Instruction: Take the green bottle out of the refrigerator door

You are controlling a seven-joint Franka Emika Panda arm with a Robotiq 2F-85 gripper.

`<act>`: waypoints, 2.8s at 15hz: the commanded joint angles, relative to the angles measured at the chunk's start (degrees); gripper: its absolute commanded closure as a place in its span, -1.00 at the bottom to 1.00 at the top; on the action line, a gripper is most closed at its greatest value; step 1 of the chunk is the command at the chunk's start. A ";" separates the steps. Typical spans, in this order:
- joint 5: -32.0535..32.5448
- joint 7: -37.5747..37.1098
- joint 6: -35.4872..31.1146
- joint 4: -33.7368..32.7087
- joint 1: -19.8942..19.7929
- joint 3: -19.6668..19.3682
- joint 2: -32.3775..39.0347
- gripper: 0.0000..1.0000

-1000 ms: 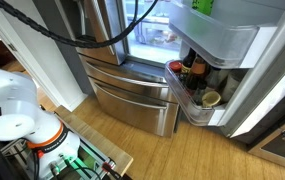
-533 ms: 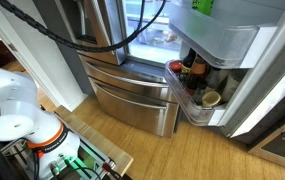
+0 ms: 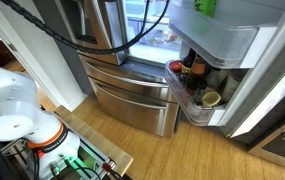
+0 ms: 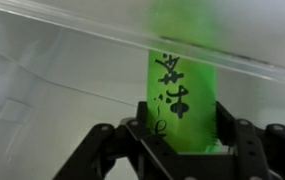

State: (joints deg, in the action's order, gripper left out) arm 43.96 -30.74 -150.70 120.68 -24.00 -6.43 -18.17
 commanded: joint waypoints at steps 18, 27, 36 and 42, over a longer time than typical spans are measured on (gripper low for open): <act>28.41 14.32 8.75 1.44 6.48 -0.32 -4.73 0.29; 27.98 26.60 18.53 3.58 11.24 -0.42 -9.26 0.29; 18.39 30.39 37.73 2.79 15.49 0.68 -14.53 0.29; 11.46 27.50 50.43 1.07 17.00 1.68 -16.63 0.29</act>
State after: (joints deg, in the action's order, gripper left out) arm 59.63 -1.80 -105.33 122.08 -8.27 -4.76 -33.15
